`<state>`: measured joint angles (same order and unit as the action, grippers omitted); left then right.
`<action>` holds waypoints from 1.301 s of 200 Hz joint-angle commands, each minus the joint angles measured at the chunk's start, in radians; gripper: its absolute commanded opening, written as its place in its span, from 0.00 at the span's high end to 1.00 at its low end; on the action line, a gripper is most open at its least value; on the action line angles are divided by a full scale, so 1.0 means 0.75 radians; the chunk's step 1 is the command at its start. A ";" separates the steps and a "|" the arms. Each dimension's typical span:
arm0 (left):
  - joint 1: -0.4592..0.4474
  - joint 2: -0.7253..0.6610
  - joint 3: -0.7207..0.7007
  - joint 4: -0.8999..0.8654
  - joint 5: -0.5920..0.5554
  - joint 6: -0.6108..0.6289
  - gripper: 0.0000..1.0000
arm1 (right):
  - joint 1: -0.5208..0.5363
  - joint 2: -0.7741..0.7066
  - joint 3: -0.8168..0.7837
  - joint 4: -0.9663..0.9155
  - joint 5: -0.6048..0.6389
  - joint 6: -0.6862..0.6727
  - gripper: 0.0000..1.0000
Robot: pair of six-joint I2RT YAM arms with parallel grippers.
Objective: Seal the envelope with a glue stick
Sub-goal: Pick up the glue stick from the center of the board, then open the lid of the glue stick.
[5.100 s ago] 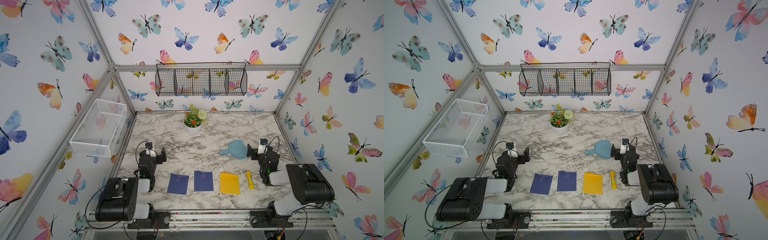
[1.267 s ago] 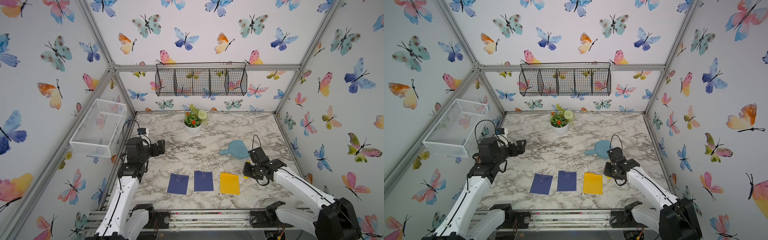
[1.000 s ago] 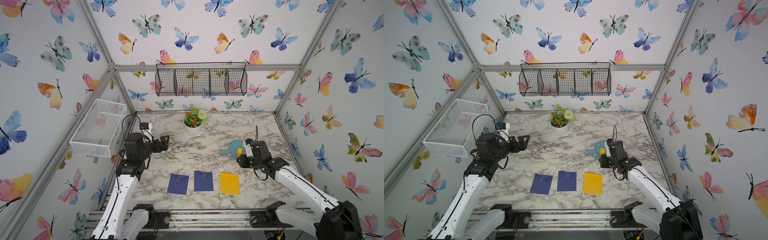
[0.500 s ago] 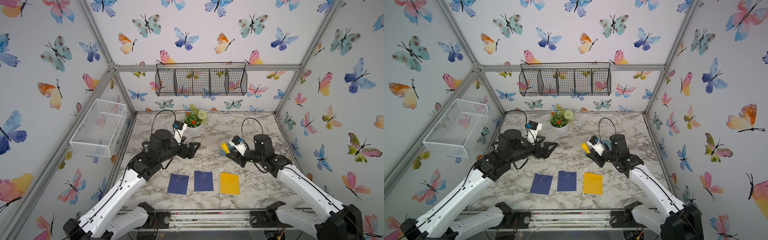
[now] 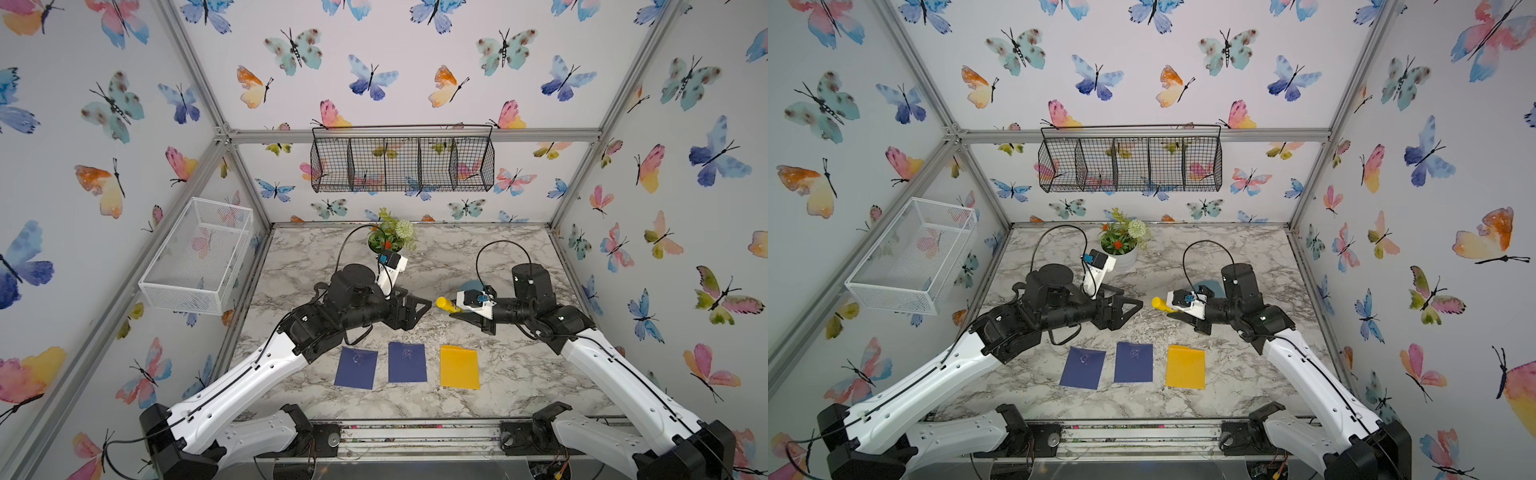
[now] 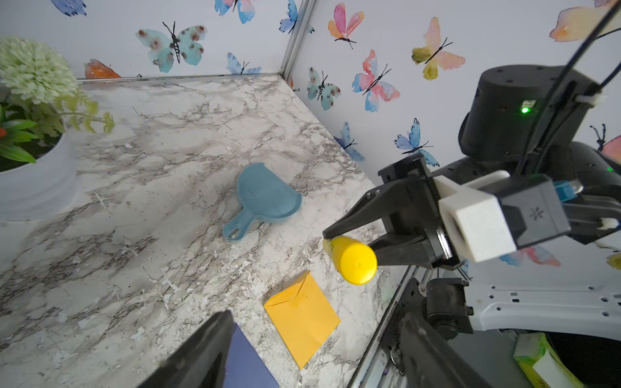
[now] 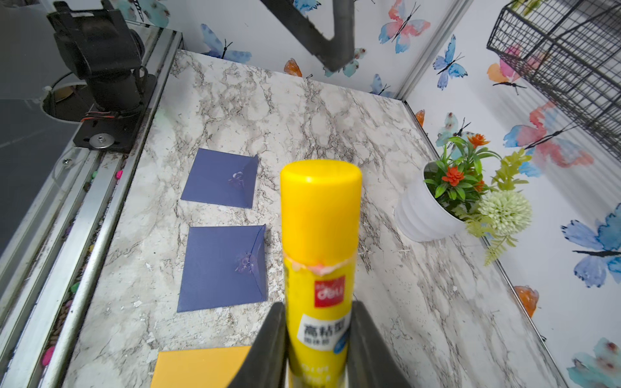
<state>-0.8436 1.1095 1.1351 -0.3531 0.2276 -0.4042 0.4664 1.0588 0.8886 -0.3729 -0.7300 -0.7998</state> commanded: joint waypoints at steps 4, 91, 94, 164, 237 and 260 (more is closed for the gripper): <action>-0.035 0.042 0.057 0.058 0.023 -0.069 0.21 | 0.021 -0.029 -0.026 -0.017 -0.018 -0.045 0.98; -0.148 0.223 0.155 -0.007 -0.007 -0.069 0.39 | 0.041 -0.101 -0.095 0.047 0.051 -0.016 0.98; -0.147 0.224 0.155 -0.009 -0.005 -0.070 0.39 | 0.041 -0.101 -0.095 0.049 0.051 -0.016 0.98; -0.166 0.243 0.139 -0.038 -0.025 -0.058 0.49 | 0.041 -0.087 -0.091 0.065 0.033 -0.012 0.98; -0.183 0.287 0.172 -0.084 -0.064 -0.034 0.51 | 0.041 -0.084 -0.095 0.076 0.020 -0.013 0.98; -0.190 0.297 0.176 -0.088 -0.066 -0.026 0.55 | 0.041 -0.084 -0.099 0.080 0.016 -0.011 0.98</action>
<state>-0.9764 1.3220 1.2449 -0.3992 0.1967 -0.4450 0.4919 0.9966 0.8253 -0.3344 -0.6922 -0.8196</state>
